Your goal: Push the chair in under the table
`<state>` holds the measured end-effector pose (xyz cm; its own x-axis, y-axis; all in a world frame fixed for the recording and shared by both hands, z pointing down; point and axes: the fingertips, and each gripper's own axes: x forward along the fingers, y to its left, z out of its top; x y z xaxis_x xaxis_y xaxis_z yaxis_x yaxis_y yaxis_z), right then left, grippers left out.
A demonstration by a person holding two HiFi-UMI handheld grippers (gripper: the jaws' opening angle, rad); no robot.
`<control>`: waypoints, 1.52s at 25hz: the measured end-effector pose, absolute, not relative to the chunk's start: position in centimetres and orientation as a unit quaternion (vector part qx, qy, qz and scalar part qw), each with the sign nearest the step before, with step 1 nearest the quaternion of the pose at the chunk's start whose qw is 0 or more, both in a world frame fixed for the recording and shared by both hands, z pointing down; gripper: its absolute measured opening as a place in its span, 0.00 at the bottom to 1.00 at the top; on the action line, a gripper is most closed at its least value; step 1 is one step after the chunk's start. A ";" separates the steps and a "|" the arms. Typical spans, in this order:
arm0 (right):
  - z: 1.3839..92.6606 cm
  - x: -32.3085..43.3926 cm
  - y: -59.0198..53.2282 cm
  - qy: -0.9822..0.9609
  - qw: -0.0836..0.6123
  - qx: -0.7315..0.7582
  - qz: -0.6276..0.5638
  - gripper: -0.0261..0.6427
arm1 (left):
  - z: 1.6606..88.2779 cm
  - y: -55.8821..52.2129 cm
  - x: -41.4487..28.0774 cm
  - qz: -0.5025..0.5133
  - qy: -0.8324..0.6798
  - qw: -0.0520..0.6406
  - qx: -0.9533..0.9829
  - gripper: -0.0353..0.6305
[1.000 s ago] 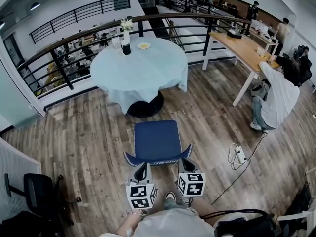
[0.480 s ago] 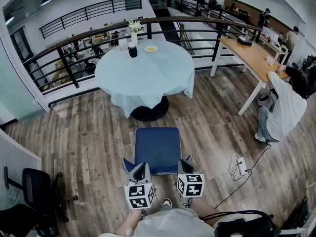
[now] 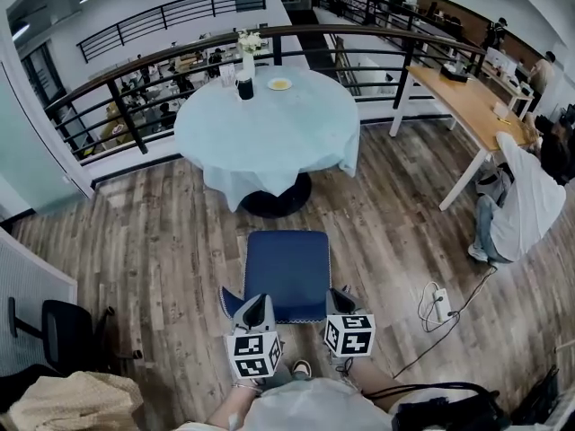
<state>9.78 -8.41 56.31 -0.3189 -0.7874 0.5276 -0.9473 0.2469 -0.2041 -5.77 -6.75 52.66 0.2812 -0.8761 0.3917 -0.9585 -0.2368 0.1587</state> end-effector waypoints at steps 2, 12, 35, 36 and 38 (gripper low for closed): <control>56.4 9.1 -8.4 -0.776 0.161 0.555 0.253 0.06 | 52.8 -6.8 -6.4 0.112 -0.591 0.191 0.775 0.06; 56.4 5.6 -9.7 -0.799 0.167 0.515 0.264 0.06 | 53.6 -8.3 -7.8 0.118 -0.585 0.211 0.774 0.06; 63.1 0.1 -2.5 -0.877 0.438 0.109 0.168 0.35 | 62.9 -2.3 -3.6 0.480 -0.147 0.101 0.859 0.36; 63.7 0.1 -2.0 -0.870 0.462 0.090 0.146 0.35 | 63.4 -2.2 -3.5 0.494 -0.134 0.093 0.854 0.36; 64.7 0.0 -1.4 -0.859 0.494 0.067 0.118 0.34 | 64.5 -2.1 -3.2 0.520 -0.116 0.077 0.843 0.36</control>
<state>0.02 -1.42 64.68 -0.5023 0.0009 0.8647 -0.2322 0.9631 -0.1359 -3.22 -2.05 64.51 0.4318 -0.1154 0.8946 -0.2755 -0.9612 0.0090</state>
